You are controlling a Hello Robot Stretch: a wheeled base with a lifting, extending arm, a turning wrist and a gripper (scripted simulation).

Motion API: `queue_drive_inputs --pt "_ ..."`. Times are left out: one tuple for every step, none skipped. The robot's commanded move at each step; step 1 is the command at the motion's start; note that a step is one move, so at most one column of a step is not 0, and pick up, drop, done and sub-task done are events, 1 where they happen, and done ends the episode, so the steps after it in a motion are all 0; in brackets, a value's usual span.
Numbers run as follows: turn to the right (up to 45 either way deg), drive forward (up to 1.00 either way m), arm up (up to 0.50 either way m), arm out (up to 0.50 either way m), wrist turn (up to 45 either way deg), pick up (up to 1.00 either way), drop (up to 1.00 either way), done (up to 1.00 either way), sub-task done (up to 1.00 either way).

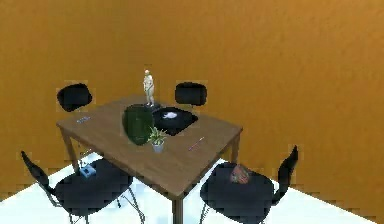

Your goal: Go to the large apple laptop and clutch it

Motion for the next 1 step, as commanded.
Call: queue_drive_inputs --pt "45.0 0.0 0.0 0.0 0.0 0.0 0.0 0.0 0.0"
